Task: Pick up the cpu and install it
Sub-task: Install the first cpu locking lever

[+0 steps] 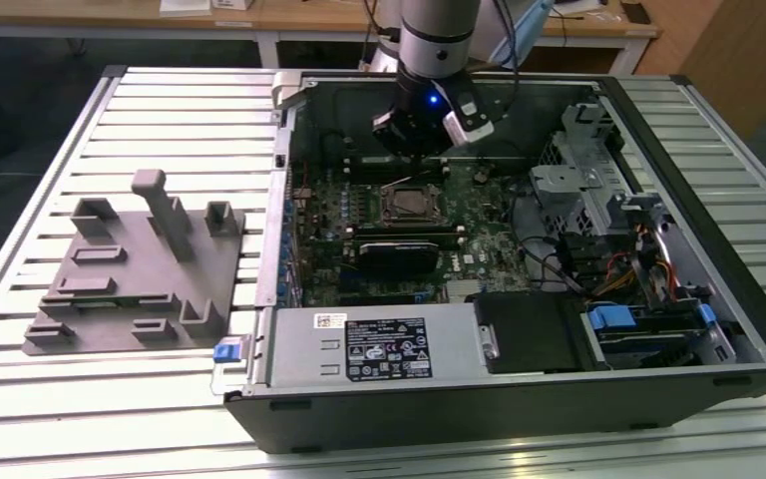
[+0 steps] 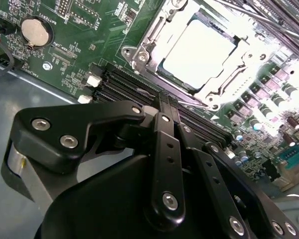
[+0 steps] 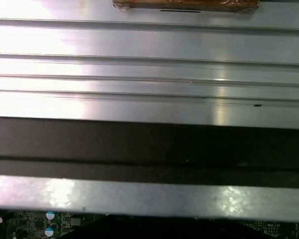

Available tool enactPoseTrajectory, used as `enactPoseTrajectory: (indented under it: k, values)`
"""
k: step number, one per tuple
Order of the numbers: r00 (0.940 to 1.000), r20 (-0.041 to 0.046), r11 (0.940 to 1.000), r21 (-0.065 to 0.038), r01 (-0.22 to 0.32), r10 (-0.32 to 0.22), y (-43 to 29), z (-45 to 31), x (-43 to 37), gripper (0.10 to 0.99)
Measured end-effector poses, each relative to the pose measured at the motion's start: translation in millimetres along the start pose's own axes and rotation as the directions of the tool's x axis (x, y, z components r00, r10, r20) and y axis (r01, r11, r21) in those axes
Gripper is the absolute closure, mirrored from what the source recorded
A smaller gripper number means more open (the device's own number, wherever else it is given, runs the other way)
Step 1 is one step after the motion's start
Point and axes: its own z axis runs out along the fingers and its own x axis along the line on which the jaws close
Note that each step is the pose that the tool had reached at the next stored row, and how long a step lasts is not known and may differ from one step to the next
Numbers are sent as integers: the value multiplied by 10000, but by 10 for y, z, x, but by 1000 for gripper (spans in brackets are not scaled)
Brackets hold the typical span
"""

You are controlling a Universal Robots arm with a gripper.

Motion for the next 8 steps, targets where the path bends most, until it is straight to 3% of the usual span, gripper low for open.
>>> enactPoseTrajectory:
  k: [8]
  values:
    - [10000, 1, 10000, 1, -21, 21, -5, 56, -35, 980]
